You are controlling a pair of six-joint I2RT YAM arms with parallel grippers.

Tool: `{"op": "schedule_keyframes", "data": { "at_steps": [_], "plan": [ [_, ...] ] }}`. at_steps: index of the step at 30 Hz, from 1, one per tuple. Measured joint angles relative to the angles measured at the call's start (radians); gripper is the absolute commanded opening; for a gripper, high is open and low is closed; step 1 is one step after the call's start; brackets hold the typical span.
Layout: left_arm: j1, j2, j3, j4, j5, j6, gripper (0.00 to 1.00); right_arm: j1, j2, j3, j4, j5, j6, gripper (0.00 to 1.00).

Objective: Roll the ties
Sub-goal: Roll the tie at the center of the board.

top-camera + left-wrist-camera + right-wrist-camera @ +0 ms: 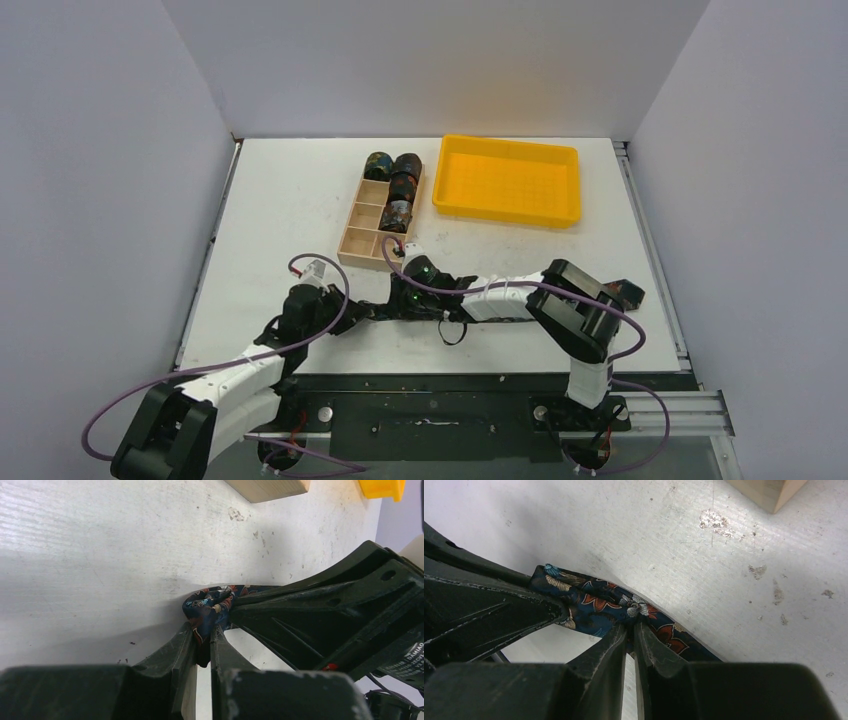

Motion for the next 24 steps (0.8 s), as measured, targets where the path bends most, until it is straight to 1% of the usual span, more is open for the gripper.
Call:
{"op": "schedule_keyframes", "data": {
  "at_steps": [4,8,12,20,24],
  "plan": [
    [-0.022,-0.019,0.042,-0.07,-0.032,0.024,0.0,0.001,0.01,0.006,0.01,-0.001,0.012,0.06],
    [-0.051,-0.059,0.084,-0.159,-0.077,0.046,0.0,0.003,0.016,0.006,0.023,-0.002,0.023,0.05],
    [-0.093,-0.081,0.124,-0.232,-0.133,0.07,0.0,0.009,0.039,0.006,0.069,-0.014,0.044,0.05],
    [-0.196,-0.048,0.198,-0.306,-0.232,0.102,0.0,0.008,0.072,0.004,0.151,-0.044,0.073,0.05],
    [-0.243,-0.003,0.238,-0.328,-0.263,0.119,0.0,0.008,0.086,-0.002,0.192,-0.064,0.093,0.05]
  ]
}}
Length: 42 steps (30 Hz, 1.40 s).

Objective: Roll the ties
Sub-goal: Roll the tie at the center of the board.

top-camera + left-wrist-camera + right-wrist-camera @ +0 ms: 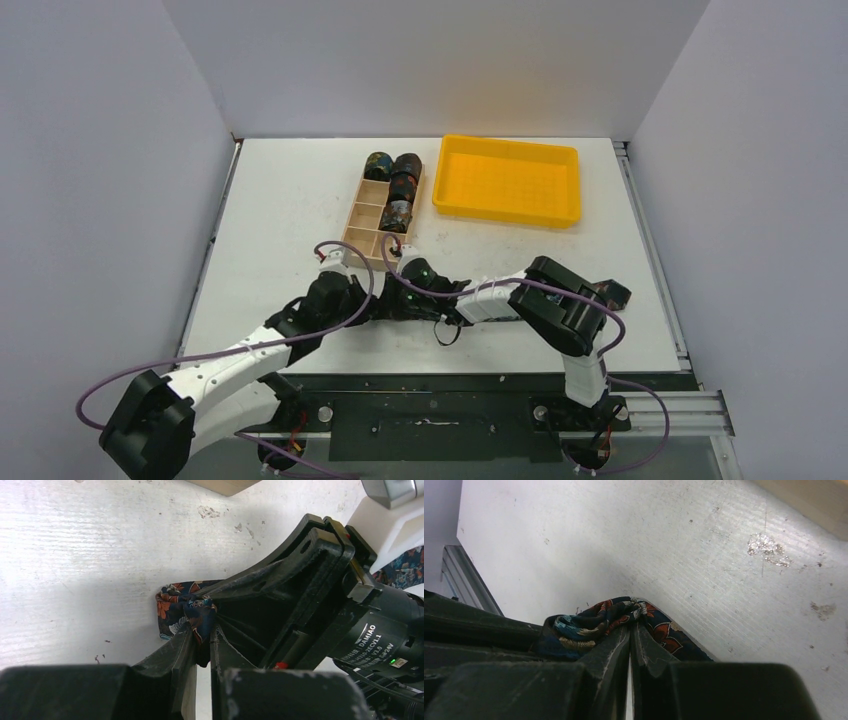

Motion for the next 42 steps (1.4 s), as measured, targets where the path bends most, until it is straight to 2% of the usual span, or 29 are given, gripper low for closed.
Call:
{"op": "schedule_keyframes", "data": {
  "at_steps": [6,9,13,25,37,42],
  "plan": [
    [-0.035,0.072,0.029,0.023,-0.015,0.019,0.0,-0.02,0.026,-0.03,0.103,-0.058,0.05,0.06],
    [-0.035,0.071,0.018,0.051,-0.012,0.028,0.0,-0.03,0.03,-0.056,0.153,-0.077,0.061,0.12],
    [-0.049,0.069,0.035,0.017,-0.024,0.041,0.0,-0.03,0.014,-0.082,0.173,-0.07,0.055,0.14],
    [-0.127,0.115,0.176,-0.216,-0.204,0.081,0.0,-0.025,-0.048,-0.095,0.072,-0.047,0.035,0.17],
    [-0.168,0.169,0.23,-0.317,-0.324,0.088,0.0,-0.025,-0.132,-0.105,-0.047,-0.003,0.0,0.26],
    [-0.17,0.173,0.259,-0.352,-0.368,0.108,0.0,-0.028,-0.183,-0.117,-0.076,0.014,-0.014,0.26]
  ]
}}
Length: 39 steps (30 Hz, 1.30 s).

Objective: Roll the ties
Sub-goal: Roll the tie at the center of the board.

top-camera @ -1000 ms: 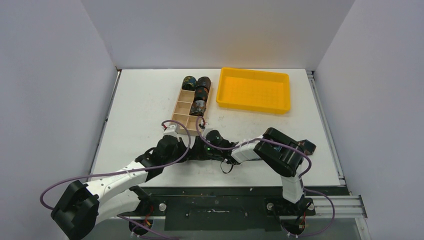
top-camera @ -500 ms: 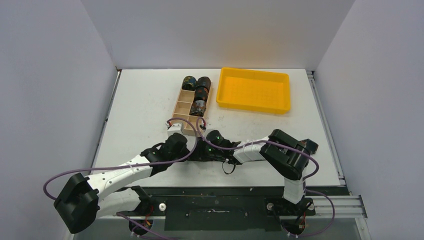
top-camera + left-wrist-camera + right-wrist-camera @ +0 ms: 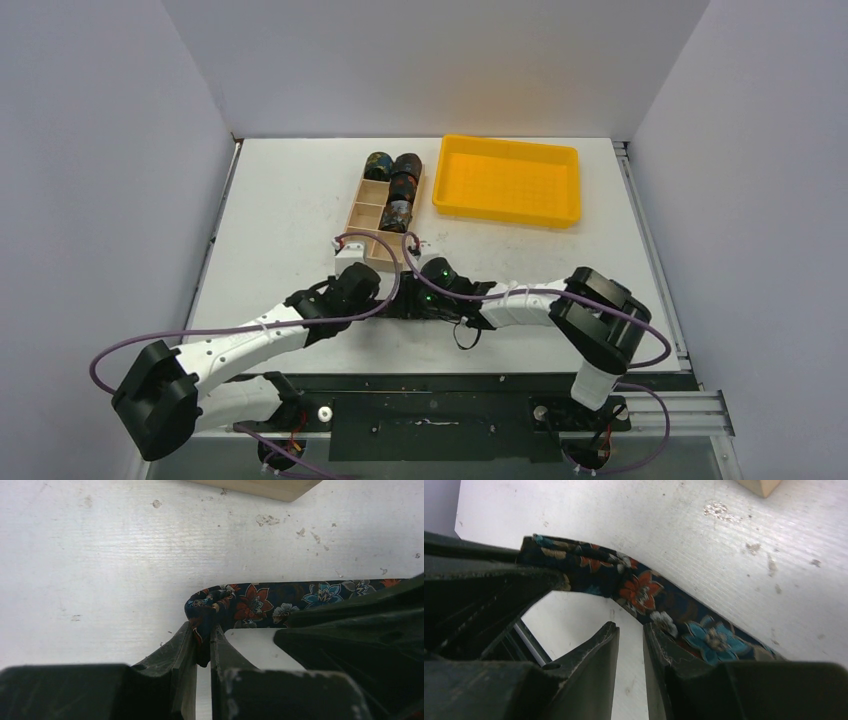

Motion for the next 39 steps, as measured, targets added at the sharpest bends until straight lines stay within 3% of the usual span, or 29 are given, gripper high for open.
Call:
{"op": "schedule_keyframes", "data": {
  "at_steps": [9,18,25,39],
  "plan": [
    [-0.018,0.058,0.064,-0.084,-0.111,0.06,0.0,-0.078,-0.274,-0.205,-0.062,0.108,-0.056,0.25],
    [-0.121,0.291,0.175,-0.147,-0.216,0.061,0.0,-0.217,-0.55,-0.366,-0.158,0.173,-0.103,0.25],
    [-0.185,0.455,0.256,-0.158,-0.262,0.019,0.0,-0.235,-0.6,-0.402,-0.172,0.172,-0.115,0.25],
    [-0.263,0.538,0.397,-0.179,-0.278,0.0,0.0,-0.24,-0.605,-0.459,-0.168,0.154,-0.108,0.23]
  ]
}}
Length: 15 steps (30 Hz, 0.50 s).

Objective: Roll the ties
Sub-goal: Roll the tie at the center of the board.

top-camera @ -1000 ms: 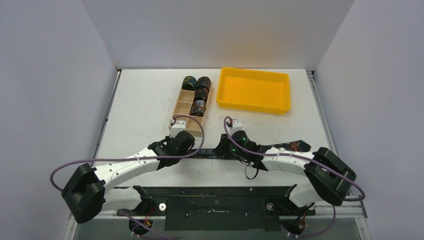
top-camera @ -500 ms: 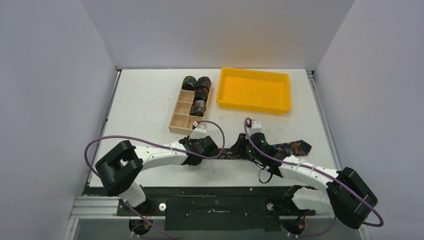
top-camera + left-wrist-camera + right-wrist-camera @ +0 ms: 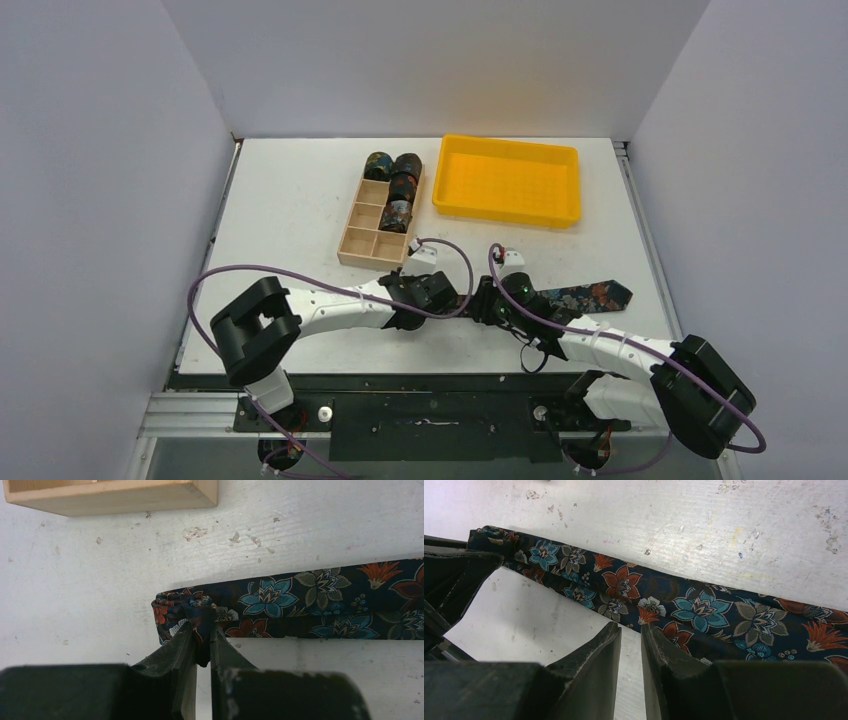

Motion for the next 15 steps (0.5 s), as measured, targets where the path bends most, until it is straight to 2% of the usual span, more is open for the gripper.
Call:
{"op": "schedule_keyframes", "data": {
  "at_steps": [4,10,15],
  "plan": [
    [0.0,0.032,0.01,0.006,0.002,0.005,0.01,0.0,0.0,-0.004,0.003,0.0,0.004,0.23],
    [-0.006,0.1,0.014,0.026,0.02,0.02,0.36,0.0,0.0,-0.004,0.006,-0.002,0.01,0.23],
    [-0.015,0.099,0.022,0.045,0.056,0.024,0.52,0.0,0.0,-0.004,0.005,-0.003,0.012,0.23]
  ]
}}
